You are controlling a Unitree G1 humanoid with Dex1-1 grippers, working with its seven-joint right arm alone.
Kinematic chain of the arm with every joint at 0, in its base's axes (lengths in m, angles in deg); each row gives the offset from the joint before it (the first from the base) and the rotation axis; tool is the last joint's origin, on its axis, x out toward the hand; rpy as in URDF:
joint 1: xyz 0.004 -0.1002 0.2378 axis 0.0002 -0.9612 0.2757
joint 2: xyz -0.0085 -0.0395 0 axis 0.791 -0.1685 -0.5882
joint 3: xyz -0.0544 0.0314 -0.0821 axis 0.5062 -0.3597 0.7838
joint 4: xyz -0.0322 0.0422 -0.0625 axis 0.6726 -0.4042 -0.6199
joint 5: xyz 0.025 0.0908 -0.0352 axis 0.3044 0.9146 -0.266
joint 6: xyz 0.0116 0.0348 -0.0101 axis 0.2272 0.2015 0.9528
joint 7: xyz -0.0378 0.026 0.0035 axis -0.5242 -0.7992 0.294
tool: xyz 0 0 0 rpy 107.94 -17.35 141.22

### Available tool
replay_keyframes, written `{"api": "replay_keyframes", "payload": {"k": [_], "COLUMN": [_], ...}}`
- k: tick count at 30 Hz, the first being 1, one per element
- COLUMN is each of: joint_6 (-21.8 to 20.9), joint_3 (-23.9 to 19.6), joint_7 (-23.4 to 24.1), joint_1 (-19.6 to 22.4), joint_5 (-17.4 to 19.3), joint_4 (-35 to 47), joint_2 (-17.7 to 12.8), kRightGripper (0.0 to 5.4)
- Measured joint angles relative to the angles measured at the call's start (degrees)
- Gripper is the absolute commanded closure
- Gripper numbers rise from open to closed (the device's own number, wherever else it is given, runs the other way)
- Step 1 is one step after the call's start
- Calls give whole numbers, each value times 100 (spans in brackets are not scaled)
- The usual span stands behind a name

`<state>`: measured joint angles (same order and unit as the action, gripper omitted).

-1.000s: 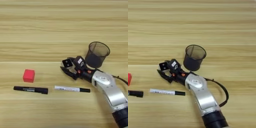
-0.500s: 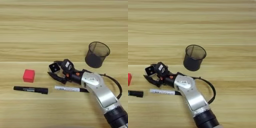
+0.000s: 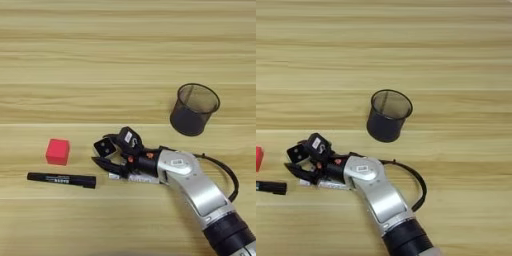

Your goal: Move the objects on the table

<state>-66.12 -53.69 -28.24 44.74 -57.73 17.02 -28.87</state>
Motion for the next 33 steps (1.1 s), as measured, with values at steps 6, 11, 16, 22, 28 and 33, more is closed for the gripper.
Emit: {"api": "replay_keyframes", "payload": {"k": [6, 11, 16, 22, 28, 33], "joint_6": [0, -2, -19, -147, -374, -498], "joint_3": [29, 52, 51, -50, -302, -591], "joint_7": [-28, -79, -103, -100, -103, -157], "joint_1": [49, 51, 51, 93, 235, 494], "joint_5": [-1, -1, 1, 30, 150, 384], "joint_4": [-44, -50, -47, 65, 219, 505], "joint_2": [15, 15, 15, 46, 82, 37], "kRightGripper": [186, 127, 70, 6, 6, 6]}}
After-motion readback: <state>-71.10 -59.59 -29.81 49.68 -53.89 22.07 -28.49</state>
